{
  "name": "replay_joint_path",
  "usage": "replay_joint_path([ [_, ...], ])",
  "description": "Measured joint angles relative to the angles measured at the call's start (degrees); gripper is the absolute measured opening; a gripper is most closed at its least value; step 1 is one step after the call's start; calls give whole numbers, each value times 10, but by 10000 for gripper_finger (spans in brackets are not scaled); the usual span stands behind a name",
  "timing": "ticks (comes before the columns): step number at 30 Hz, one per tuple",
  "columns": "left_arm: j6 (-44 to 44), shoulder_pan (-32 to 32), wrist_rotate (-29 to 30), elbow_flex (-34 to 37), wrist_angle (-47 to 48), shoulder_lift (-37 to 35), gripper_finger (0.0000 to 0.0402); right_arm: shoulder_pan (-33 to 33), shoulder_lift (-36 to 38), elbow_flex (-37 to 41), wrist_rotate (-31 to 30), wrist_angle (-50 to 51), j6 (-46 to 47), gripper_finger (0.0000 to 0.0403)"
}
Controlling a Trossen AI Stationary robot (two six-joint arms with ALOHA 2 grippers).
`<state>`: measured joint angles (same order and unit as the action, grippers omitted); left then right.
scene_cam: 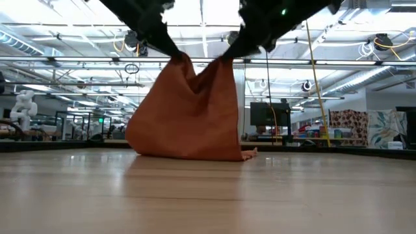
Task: Roll towel
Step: Roll the brown towel
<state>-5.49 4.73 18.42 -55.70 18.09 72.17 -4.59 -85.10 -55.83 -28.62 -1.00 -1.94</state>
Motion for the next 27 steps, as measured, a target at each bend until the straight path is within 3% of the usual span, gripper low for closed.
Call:
replay_joint_path([
  [10, -44, 78, -44, -1, -46, 60, 15, 44, -11, 0, -15, 79, 30, 2],
  [27, -89, 135, -46, 0, -108, 163, 15, 69, -58, 0, -33, 128, 70, 2],
])
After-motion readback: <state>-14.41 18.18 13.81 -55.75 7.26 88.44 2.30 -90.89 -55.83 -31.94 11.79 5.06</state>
